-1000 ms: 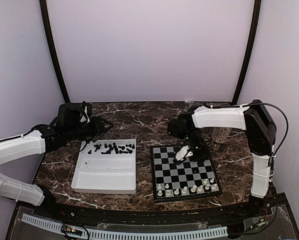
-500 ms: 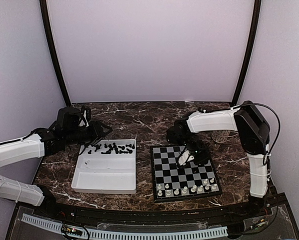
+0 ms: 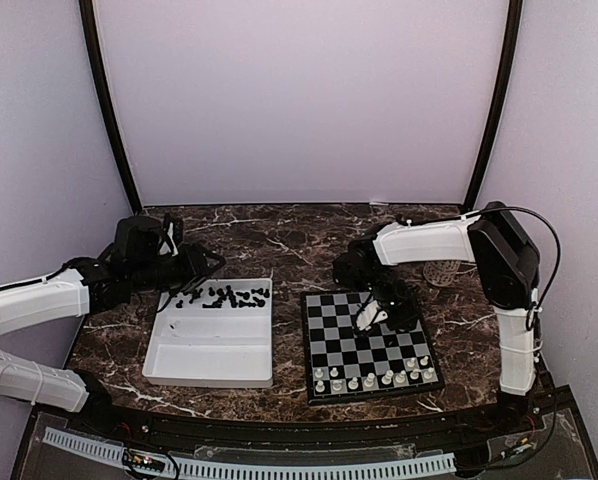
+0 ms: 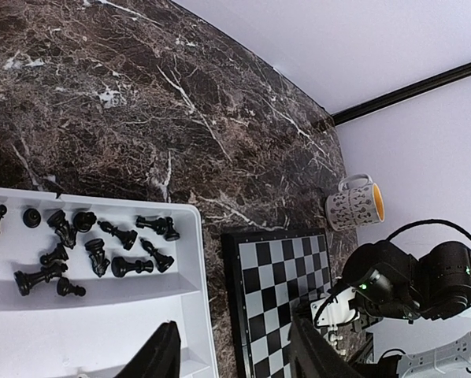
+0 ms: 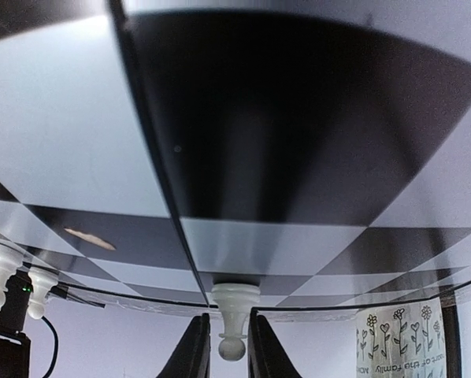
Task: Set up the chess pieces on the board
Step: Place the pawn on the chessboard.
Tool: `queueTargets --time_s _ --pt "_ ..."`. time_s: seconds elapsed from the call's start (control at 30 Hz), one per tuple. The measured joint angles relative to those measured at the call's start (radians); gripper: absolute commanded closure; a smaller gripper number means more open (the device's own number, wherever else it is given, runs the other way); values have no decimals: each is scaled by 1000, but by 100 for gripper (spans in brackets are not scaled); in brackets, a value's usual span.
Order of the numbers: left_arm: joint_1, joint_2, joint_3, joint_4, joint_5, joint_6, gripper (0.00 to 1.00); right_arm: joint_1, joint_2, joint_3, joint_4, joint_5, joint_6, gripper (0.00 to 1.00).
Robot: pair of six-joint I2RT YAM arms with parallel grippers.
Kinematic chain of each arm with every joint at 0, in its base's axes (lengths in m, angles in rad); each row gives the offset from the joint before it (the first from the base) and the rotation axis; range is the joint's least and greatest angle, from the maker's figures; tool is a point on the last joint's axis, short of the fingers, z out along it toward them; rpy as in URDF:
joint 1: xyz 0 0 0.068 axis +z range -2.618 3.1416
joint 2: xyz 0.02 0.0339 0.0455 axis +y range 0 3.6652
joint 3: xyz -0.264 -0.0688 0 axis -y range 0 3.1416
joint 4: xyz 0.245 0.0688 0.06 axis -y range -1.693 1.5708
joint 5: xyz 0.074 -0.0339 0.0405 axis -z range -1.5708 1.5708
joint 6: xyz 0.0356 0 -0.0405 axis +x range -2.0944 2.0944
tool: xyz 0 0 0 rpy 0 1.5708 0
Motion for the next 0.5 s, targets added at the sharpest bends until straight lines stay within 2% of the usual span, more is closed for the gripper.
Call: queueTargets --time_s 0.3,0.5 --pt "0 0 -1 -1 0 13 50 -2 -21 0 1 -33 -5 73" --pt "0 0 16 -23 -24 68 50 -48 -153 29 13 -177 -32 73"
